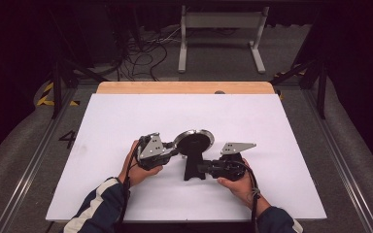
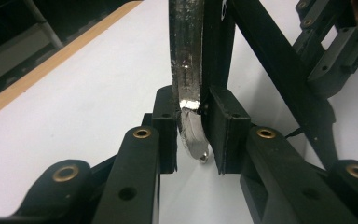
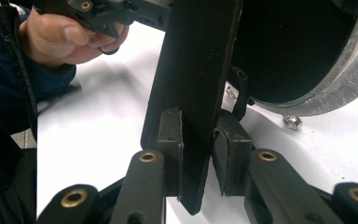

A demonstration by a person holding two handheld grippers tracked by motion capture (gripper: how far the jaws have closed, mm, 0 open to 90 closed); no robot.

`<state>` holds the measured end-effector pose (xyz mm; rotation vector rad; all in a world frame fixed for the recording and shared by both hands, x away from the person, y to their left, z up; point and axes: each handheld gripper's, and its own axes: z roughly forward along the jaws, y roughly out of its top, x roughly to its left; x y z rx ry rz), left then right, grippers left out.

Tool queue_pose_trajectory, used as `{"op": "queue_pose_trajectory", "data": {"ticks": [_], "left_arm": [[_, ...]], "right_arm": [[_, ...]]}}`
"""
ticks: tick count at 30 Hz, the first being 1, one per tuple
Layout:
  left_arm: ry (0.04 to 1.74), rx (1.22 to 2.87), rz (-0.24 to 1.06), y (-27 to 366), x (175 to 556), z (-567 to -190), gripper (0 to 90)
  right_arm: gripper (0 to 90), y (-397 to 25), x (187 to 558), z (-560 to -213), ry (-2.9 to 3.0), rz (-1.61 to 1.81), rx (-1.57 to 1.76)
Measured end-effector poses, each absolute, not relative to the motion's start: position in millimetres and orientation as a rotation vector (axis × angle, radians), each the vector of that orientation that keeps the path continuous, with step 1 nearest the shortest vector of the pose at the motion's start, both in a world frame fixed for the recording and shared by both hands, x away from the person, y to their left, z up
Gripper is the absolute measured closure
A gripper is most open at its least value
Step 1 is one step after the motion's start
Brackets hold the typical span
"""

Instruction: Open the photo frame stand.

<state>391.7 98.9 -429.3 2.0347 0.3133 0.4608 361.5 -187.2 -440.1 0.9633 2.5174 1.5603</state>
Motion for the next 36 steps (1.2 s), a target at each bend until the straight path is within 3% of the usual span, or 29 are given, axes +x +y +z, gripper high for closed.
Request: {"op": "queue_pose_trajectory", "data": {"ticks": [9, 17, 36], "left_arm": [[0.300, 2.085, 0.409, 92.8, 394.1, -435.8, 62.4], [0.312, 2.125, 0.458, 88.3, 395.0, -442.4, 72.1], [0.321, 2.127, 0.573, 84.0, 394.0, -444.3, 70.2]], "right_arm": [[75.2, -187.3, 361.3, -440.5, 2.517, 1.560, 0.962], [75.7, -186.6, 360.1, -441.3, 2.528, 1.539, 0.948], [75.3, -185.4, 358.9, -440.8, 2.534, 1.527, 0.937]]}}
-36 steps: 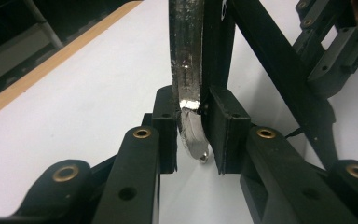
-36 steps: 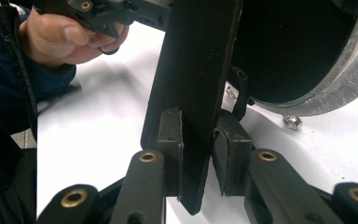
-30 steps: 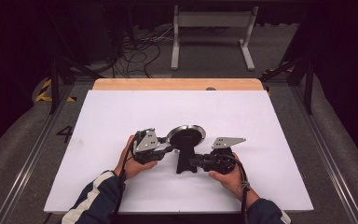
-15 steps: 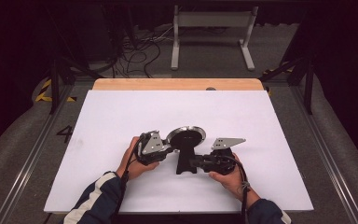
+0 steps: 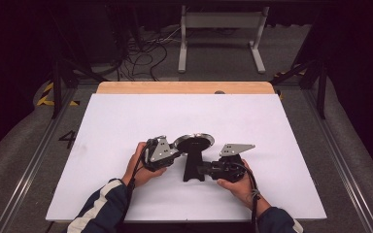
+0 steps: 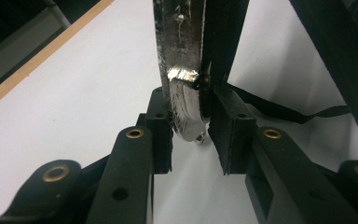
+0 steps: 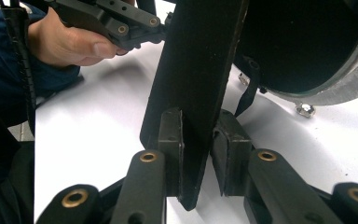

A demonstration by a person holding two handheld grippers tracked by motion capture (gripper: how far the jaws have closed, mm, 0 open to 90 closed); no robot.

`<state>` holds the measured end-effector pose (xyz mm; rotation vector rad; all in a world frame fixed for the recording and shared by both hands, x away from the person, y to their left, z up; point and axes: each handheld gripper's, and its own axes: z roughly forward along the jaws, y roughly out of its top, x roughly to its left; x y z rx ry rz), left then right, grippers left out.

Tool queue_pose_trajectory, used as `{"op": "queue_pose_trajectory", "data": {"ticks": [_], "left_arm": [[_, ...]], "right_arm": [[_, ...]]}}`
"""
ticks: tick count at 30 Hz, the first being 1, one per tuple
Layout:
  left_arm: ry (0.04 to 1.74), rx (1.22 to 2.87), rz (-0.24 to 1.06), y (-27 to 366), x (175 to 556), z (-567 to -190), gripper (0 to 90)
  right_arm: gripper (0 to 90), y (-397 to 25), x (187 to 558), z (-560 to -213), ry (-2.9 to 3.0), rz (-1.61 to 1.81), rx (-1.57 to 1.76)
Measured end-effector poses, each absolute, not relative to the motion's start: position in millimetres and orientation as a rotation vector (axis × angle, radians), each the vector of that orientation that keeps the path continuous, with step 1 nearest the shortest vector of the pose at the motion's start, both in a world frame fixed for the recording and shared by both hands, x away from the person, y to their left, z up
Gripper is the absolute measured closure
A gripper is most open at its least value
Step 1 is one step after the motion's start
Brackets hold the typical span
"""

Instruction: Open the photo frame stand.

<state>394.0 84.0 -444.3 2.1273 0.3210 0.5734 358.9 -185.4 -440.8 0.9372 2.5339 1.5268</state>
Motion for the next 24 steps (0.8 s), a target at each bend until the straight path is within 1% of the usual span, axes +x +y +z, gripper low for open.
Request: {"op": "queue_pose_trajectory", "data": {"ticks": [11, 24], "left_arm": [[0.342, 2.122, 0.614, 83.6, 397.3, -448.2, 70.1], [0.337, 2.127, 0.619, 83.6, 397.9, -448.8, 70.2]], "right_arm": [[77.5, -182.8, 360.5, -445.7, 2.549, 1.494, 0.945], [78.1, -181.6, 360.4, -447.5, 2.543, 1.483, 0.945]]}}
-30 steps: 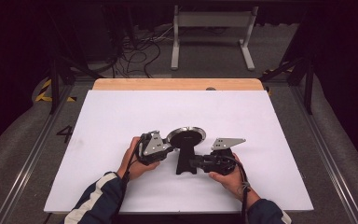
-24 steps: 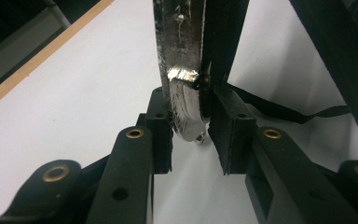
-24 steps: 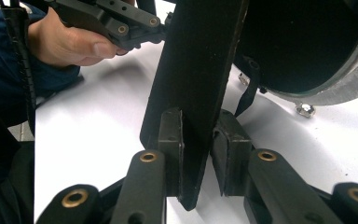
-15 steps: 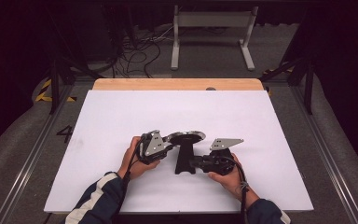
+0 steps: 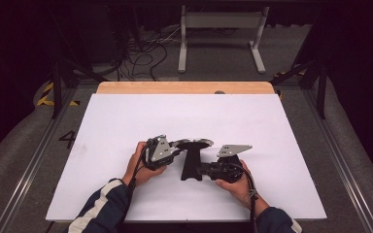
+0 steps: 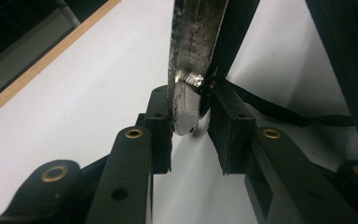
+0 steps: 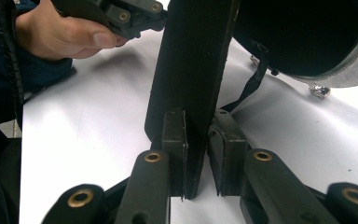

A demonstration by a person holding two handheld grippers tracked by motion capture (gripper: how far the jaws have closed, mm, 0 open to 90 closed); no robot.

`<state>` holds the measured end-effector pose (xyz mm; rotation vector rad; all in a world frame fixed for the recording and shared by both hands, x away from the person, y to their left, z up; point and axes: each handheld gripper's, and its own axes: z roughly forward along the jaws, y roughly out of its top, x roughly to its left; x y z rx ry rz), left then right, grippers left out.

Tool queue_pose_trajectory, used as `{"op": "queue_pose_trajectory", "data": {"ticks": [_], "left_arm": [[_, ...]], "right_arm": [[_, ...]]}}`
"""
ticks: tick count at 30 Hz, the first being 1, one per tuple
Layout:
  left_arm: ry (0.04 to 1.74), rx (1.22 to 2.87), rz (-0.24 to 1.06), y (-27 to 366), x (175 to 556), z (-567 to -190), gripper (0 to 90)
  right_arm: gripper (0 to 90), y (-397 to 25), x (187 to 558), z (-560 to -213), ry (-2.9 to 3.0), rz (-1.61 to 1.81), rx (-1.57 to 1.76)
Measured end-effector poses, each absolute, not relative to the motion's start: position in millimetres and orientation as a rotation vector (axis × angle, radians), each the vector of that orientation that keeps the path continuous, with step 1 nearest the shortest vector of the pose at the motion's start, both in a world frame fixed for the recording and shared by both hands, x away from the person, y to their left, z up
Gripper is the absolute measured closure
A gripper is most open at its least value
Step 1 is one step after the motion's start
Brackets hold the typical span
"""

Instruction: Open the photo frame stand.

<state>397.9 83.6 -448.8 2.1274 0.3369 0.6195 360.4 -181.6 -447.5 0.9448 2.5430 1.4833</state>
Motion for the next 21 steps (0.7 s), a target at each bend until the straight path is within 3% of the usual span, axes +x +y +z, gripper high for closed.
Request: {"op": "queue_pose_trajectory", "data": {"ticks": [21], "left_arm": [[0.350, 2.134, 0.636, 82.7, 398.5, -449.6, 70.0]], "right_arm": [[78.6, -179.8, 358.4, -451.0, 2.562, 1.445, 0.930]]}}
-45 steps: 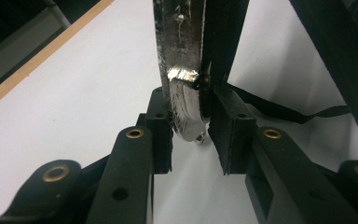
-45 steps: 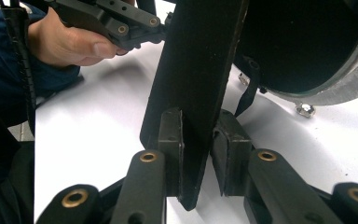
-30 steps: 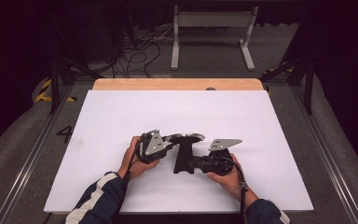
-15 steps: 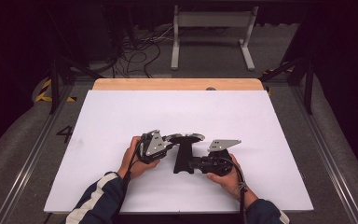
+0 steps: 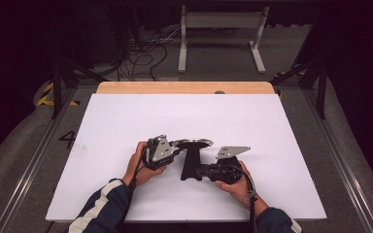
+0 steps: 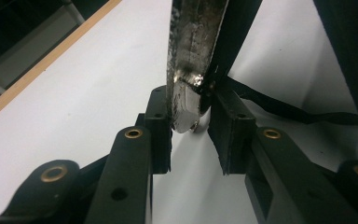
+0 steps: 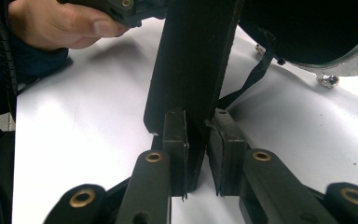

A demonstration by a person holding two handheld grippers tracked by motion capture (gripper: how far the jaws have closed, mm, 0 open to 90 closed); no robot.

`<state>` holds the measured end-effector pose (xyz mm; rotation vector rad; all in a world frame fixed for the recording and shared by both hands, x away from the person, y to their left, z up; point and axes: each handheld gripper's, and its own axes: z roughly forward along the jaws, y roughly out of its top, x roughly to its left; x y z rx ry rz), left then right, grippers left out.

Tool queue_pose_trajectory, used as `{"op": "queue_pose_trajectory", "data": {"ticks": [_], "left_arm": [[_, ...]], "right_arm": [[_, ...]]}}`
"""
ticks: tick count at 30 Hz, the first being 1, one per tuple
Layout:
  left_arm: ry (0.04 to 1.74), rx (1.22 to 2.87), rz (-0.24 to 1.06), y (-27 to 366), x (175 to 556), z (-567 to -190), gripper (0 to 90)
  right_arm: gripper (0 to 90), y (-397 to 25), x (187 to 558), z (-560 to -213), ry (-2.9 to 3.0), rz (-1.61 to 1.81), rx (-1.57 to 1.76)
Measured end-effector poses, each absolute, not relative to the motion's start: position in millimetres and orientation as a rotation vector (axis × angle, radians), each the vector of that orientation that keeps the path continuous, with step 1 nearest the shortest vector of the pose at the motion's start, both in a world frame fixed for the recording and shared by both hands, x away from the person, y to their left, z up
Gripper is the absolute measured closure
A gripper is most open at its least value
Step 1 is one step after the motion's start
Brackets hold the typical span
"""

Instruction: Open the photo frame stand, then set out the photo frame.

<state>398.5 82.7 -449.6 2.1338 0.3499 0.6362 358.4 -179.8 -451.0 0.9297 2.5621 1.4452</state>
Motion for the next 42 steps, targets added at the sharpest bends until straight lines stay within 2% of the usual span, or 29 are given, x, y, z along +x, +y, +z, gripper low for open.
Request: {"op": "queue_pose_trajectory", "data": {"ticks": [14, 20, 32, 40, 42], "left_arm": [[0.344, 2.134, 0.612, 85.3, 400.2, -448.4, 69.9], [0.335, 2.126, 0.594, 91.8, 398.3, -441.9, 64.2], [0.360, 2.100, 0.552, 107.3, 398.2, -434.9, 60.5], [0.352, 2.108, 0.554, 102.7, 398.9, -436.4, 60.5], [0.362, 2.108, 0.552, 102.0, 400.4, -437.3, 59.8]], "right_arm": [[78.1, -177.7, 354.5, -447.1, 2.556, 1.369, 0.902], [75.3, -179.0, 353.7, -445.2, 2.541, 1.354, 0.901], [73.0, -194.0, 345.2, -431.7, 2.449, 1.378, 0.922], [82.6, -198.4, 332.7, -417.2, 2.341, 1.393, 0.881], [87.2, -195.9, 328.2, -413.0, 2.306, 1.379, 0.869]]}}
